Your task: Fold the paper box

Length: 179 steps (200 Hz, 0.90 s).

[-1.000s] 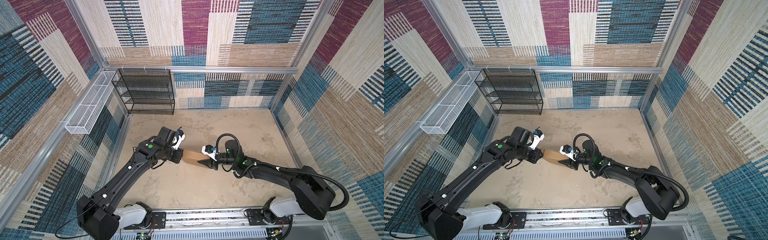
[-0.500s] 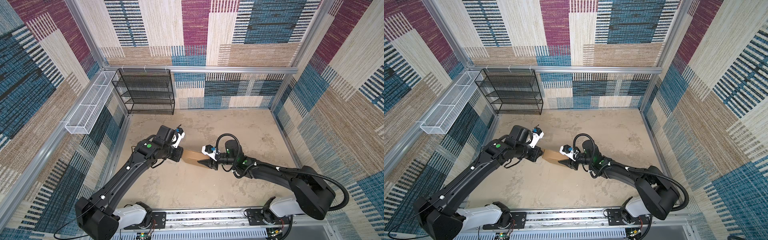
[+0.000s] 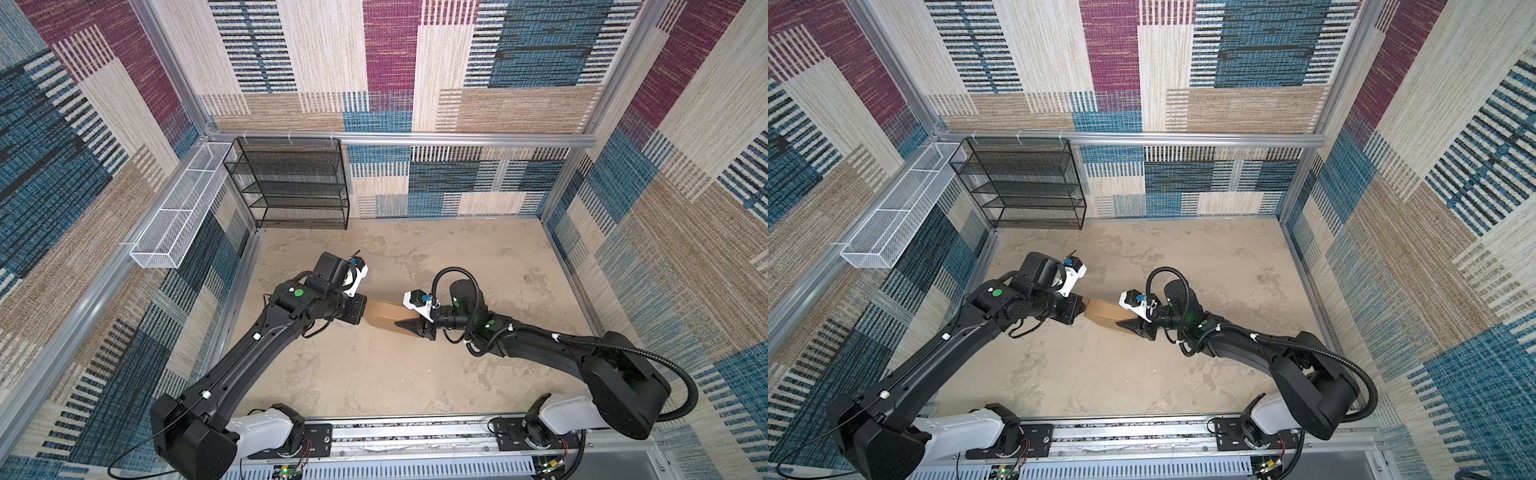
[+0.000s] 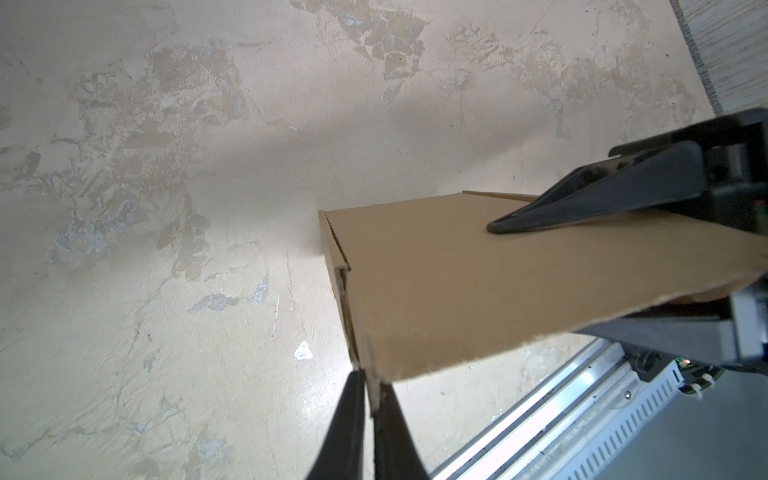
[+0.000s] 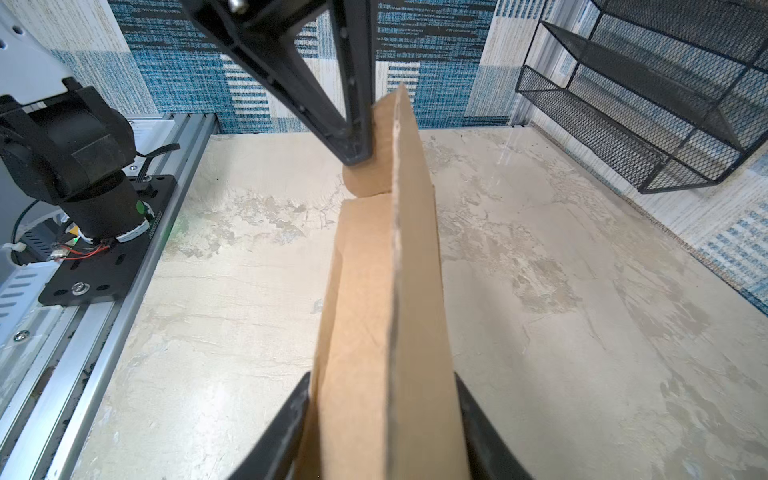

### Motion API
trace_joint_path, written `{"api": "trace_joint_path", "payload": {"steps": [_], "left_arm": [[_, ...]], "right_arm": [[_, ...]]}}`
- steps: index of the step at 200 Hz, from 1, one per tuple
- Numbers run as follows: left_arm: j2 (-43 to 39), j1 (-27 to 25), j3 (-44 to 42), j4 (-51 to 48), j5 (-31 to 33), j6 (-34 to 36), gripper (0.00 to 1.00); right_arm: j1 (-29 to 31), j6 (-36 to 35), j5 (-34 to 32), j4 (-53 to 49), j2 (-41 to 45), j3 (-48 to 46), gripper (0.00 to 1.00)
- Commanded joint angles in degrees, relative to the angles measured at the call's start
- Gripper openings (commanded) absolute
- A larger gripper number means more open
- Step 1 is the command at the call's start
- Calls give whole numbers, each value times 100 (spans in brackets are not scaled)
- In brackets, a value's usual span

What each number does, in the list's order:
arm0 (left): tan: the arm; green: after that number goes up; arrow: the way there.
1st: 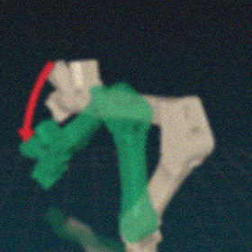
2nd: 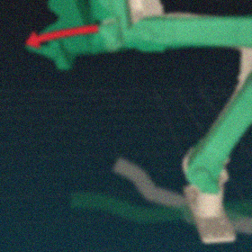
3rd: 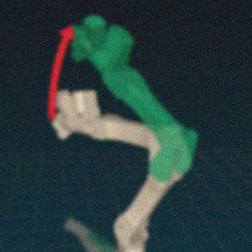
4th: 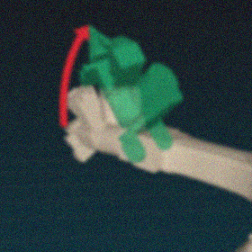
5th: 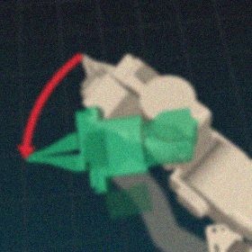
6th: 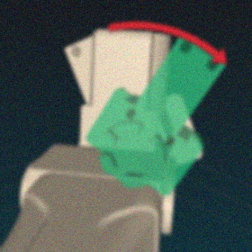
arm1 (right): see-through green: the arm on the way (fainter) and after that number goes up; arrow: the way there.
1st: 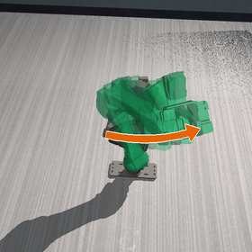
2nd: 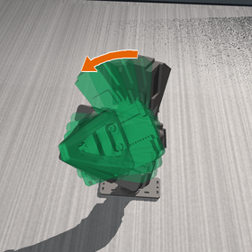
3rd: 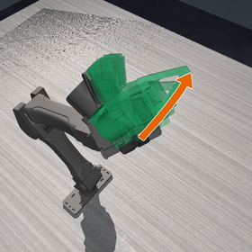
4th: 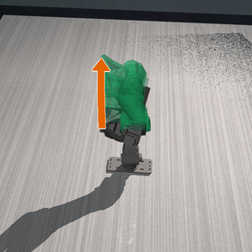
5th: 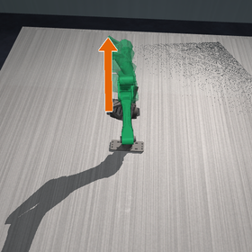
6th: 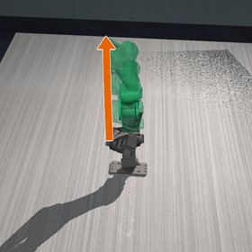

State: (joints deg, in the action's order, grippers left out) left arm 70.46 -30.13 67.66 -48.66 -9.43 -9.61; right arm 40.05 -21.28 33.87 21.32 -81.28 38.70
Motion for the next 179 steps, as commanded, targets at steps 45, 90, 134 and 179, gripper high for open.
{"api": "trace_joint_path", "payload": {"steps": [45, 90, 134, 179], "left_arm": [[-38, -10, -101, 199, 79, -93, 8], [-32, -32, -213, 310, 318, -120, 8], [-36, -37, -286, 375, 498, -129, 7], [-110, -46, -383, 533, 461, -274, 6]], "right_arm": [[3, 45, 72, 179, -51, 80, 36], [3, 97, 129, 290, -148, 78, 35], [3, 116, 188, 338, -230, 68, 35], [3, 80, 182, 308, -235, 77, 35]]}}
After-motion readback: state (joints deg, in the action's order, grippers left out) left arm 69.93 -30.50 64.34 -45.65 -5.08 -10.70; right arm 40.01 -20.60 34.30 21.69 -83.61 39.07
